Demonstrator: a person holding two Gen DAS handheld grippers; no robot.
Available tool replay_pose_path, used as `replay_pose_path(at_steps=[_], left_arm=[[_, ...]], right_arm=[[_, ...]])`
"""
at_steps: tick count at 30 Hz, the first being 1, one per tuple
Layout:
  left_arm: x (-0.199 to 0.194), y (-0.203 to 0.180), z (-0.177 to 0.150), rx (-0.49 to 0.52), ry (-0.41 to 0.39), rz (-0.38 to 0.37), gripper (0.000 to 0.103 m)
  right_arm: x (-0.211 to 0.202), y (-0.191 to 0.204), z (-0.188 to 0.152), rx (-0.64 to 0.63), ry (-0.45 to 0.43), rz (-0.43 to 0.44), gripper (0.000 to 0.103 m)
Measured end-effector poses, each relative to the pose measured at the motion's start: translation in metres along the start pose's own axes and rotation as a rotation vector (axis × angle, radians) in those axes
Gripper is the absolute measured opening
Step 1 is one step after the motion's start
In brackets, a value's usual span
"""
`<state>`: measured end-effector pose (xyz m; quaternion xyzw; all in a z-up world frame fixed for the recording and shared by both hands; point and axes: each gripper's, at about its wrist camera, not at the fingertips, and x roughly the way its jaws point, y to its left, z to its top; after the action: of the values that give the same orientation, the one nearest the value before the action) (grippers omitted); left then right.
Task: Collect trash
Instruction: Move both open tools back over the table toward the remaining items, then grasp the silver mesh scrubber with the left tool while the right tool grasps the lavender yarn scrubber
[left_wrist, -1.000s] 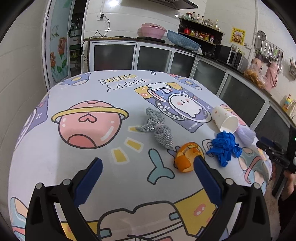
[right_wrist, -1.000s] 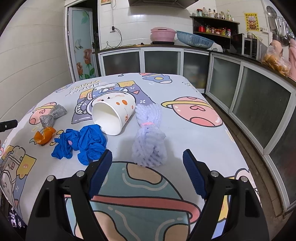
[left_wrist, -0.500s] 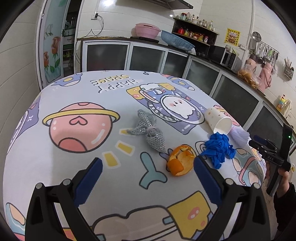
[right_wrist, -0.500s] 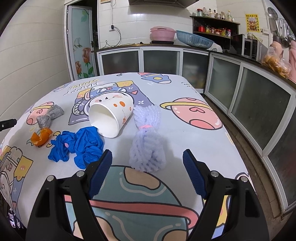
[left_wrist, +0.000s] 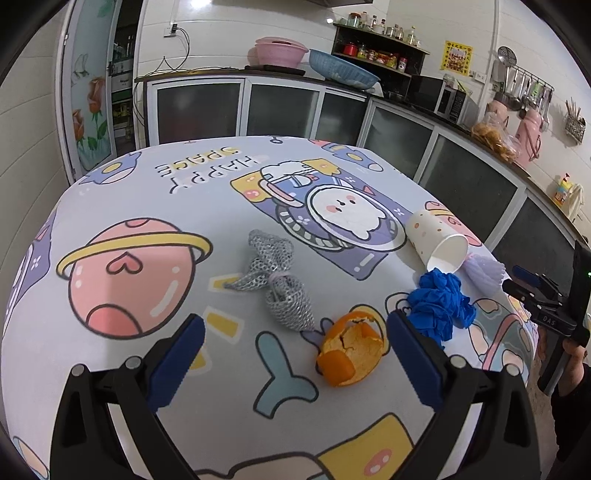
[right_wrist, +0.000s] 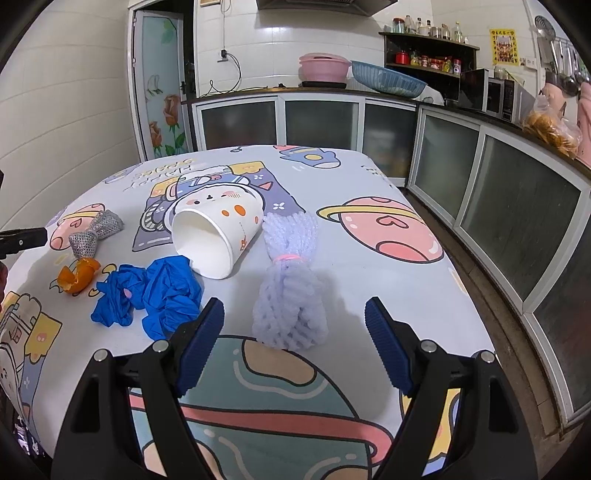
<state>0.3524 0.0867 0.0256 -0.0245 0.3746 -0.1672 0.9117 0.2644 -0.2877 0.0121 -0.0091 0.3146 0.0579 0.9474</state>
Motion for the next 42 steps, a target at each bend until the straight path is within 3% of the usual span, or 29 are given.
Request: replay_pose_path(at_steps=[9, 14, 23, 30, 32, 34, 36, 37, 42], left_arm=[[0.036, -0.003, 0.027, 0.019, 0.081, 0.029, 0.095], [0.061, 0.000, 0.042, 0.040, 0.137, 0.087, 0.095], [0.108, -0.001, 0.052, 0.020, 0.244, 0.056, 0.095], [0.122, -0.001, 0.050, 0.005, 0.261, 0.040, 0.094], [0.125, 0.000, 0.050, -0.001, 0.266, 0.050, 0.083], [0.126, 0.002, 0.050, 0.007, 0.264, 0.081, 0.064], [0.125, 0.006, 0.052, 0.008, 0.258, 0.096, 0.031], [0.124, 0.009, 0.053, 0.001, 0.256, 0.089, 0.024], [0.108, 0.013, 0.053, 0.002, 0.213, 0.094, 0.017]], right_arm=[[0.015, 0.005, 0.010, -0.016, 0.030, -0.005, 0.075], [0.030, 0.010, 0.016, -0.036, 0.058, -0.014, 0.075], [0.055, 0.005, 0.016, 0.010, 0.127, 0.010, 0.074], [0.065, 0.005, 0.014, 0.028, 0.167, 0.042, 0.062], [0.067, 0.005, 0.014, 0.028, 0.178, 0.038, 0.045], [0.066, 0.004, 0.013, 0.028, 0.178, 0.023, 0.031], [0.064, 0.004, 0.013, 0.024, 0.169, 0.024, 0.022], [0.061, 0.006, 0.013, 0.015, 0.157, 0.019, 0.019], [0.047, 0.012, 0.015, -0.008, 0.108, 0.012, 0.017]])
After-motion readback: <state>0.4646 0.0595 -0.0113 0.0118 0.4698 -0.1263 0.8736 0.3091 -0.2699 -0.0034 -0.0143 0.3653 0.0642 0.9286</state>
